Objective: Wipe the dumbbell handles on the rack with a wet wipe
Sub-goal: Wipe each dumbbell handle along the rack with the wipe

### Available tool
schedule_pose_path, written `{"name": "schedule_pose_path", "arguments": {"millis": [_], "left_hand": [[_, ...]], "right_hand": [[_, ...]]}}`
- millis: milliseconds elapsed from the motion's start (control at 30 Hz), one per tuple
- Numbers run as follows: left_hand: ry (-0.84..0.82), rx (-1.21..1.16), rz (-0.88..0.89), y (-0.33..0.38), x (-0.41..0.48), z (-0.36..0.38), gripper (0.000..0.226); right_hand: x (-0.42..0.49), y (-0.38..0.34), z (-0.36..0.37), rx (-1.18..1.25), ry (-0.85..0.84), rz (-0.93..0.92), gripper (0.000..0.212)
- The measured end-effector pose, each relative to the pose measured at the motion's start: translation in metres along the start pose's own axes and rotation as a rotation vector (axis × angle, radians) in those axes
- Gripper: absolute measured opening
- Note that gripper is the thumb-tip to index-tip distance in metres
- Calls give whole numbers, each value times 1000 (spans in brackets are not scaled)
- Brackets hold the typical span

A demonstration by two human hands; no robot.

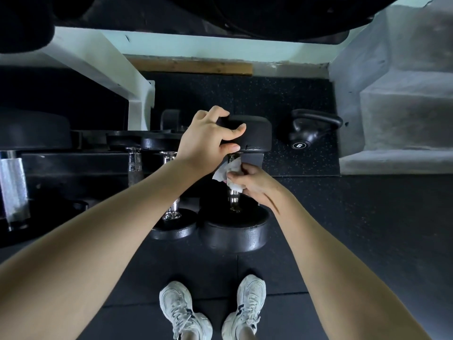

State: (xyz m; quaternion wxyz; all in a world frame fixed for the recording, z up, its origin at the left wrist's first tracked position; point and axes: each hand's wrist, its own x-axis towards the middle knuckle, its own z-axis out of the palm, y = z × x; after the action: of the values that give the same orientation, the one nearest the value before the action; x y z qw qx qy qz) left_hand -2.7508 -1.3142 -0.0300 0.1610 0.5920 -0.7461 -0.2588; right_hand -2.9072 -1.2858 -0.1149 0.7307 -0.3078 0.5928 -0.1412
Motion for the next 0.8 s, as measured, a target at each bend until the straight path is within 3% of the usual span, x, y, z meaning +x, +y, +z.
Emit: {"name": "schedule_pose_path", "arguments": {"millis": [300, 367, 433, 467, 567, 700, 800], "left_hand": [[-35, 2, 15, -1, 0, 0, 37], [115, -132, -22, 2, -10, -4, 29], [359, -281, -230, 9, -36, -4, 20], [362, -382, -413, 12, -50, -1, 21], [78, -787, -884, 18, -74, 21, 28], [-51, -763, -1019, 6, -50, 50, 25], [-176, -954, -1134, -2, -39, 70, 21]], "right_hand": [[-11, 6, 2, -248, 63, -2, 42], [-15, 4, 5, -253, 65, 5, 43], [-19, 1, 7, -230, 71, 34, 43], [-22, -1, 9, -224, 69, 47, 42], [-24, -5, 4, -105, -22, 144, 28], [-19, -4, 2, -41, -14, 166, 18], [-19, -2, 4, -120, 23, 40, 26]]}}
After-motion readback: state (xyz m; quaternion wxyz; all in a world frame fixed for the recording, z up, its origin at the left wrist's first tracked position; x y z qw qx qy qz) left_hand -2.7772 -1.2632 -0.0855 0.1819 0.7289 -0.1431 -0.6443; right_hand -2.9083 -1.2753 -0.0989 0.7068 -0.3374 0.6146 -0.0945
